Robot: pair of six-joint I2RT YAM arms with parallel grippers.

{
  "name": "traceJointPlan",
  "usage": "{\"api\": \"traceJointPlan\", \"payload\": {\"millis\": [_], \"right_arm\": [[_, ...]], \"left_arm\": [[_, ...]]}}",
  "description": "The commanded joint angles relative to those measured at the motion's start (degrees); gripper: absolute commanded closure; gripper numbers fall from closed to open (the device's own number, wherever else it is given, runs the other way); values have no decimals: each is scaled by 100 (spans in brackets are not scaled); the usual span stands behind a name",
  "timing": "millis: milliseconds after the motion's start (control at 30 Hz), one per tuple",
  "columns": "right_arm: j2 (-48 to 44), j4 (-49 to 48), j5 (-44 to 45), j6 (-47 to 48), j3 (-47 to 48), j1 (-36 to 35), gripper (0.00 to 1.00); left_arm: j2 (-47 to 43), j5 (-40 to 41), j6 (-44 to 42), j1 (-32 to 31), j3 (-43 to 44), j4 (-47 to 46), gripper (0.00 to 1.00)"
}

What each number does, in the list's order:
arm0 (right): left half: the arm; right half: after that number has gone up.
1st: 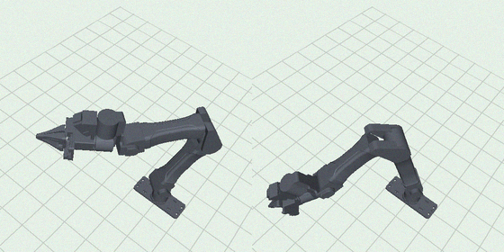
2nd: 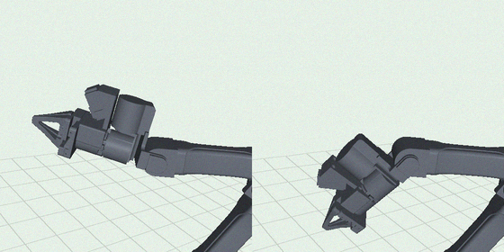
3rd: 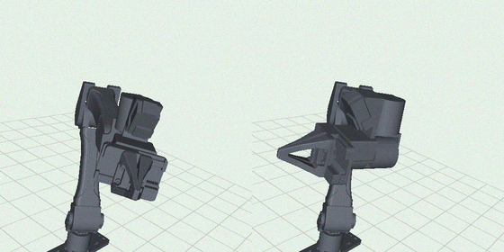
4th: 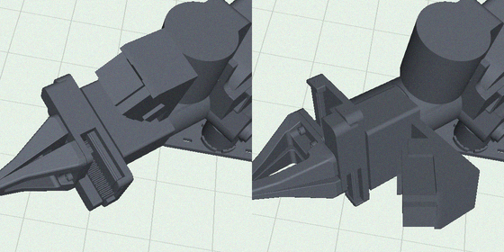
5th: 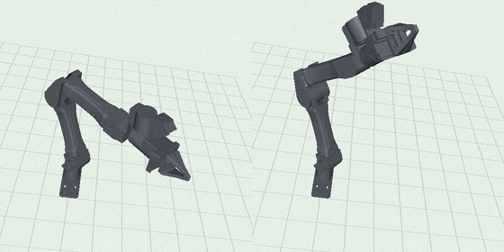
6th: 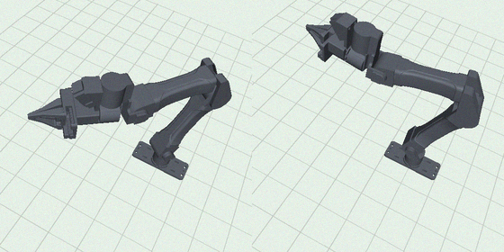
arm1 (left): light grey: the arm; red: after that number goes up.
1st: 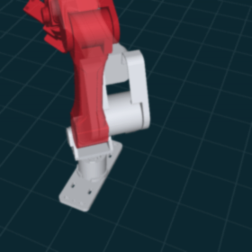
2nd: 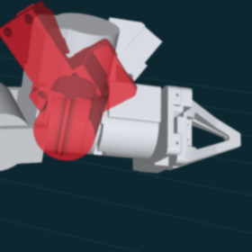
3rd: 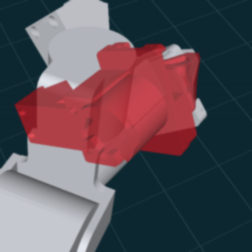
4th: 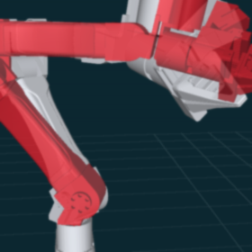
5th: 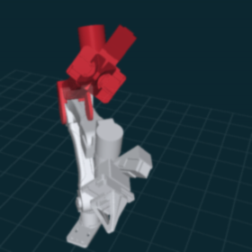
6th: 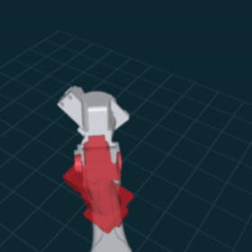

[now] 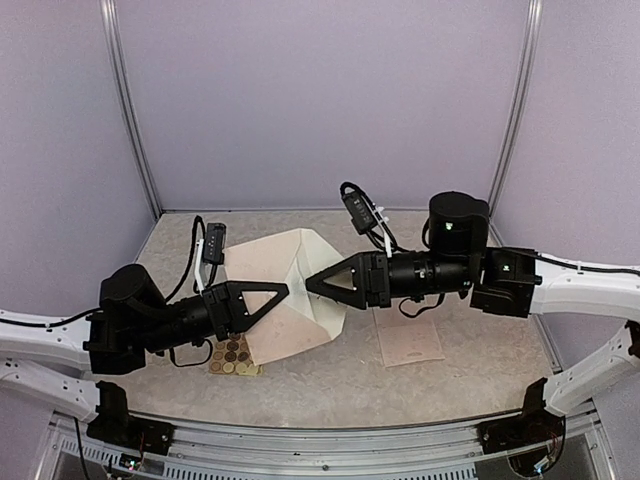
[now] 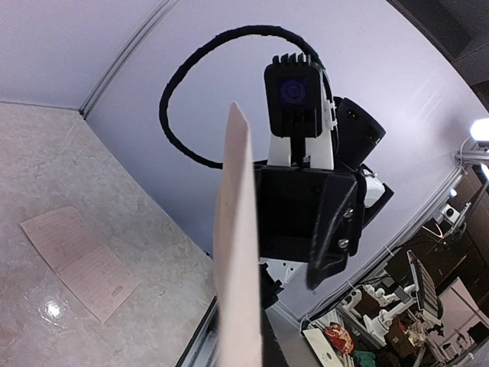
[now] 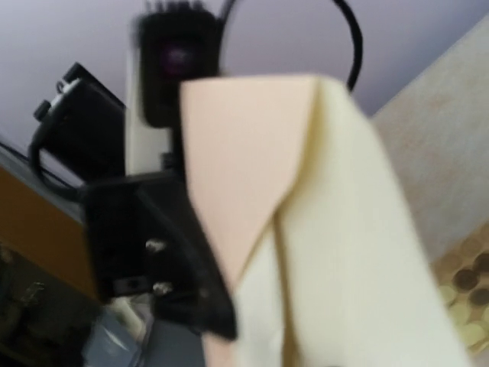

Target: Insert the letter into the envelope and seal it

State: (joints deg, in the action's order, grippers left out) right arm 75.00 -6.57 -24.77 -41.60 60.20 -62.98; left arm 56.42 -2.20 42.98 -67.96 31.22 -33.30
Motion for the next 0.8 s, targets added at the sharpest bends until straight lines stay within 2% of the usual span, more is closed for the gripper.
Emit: {"api": "traceJointPlan", "payload": {"millis": [0,233,400,467,500,533,567,600,633,667,767], "right_arm": [[-758,355,768,129,-265,4,47],[-1320,1197,1803,103,-492,89,14],[-1152,1314,1553,194,-427,88,9],[-1016,1154,1259,248,-397,90,19],[-949,1060,1116,263,-389,95,33],[-884,998,1047,266,-375,87,41],[-814,959,1030,262,-363,92,63],[-759,948,1079,240,-353,90,79],[-706,976,1150,204,-347,88,90],[-640,1057,1278,161,-321,97,98],[-367,1413,1634,-95,-319,229,100]], "left_arm": [[-127,99,-66,-9,10,169,100],[-16,-53,-77,-6,64,98,100],[134,-166,-83,-3,127,43,100],[195,-162,-79,-1,138,51,100],[216,-149,-75,9,138,52,100],[232,-142,-71,23,131,54,100],[257,-132,-63,40,116,60,100],[275,-106,-35,60,98,71,100],[302,-63,4,102,83,119,100],[319,-7,55,145,73,217,94],[366,274,245,307,55,683,76]]}}
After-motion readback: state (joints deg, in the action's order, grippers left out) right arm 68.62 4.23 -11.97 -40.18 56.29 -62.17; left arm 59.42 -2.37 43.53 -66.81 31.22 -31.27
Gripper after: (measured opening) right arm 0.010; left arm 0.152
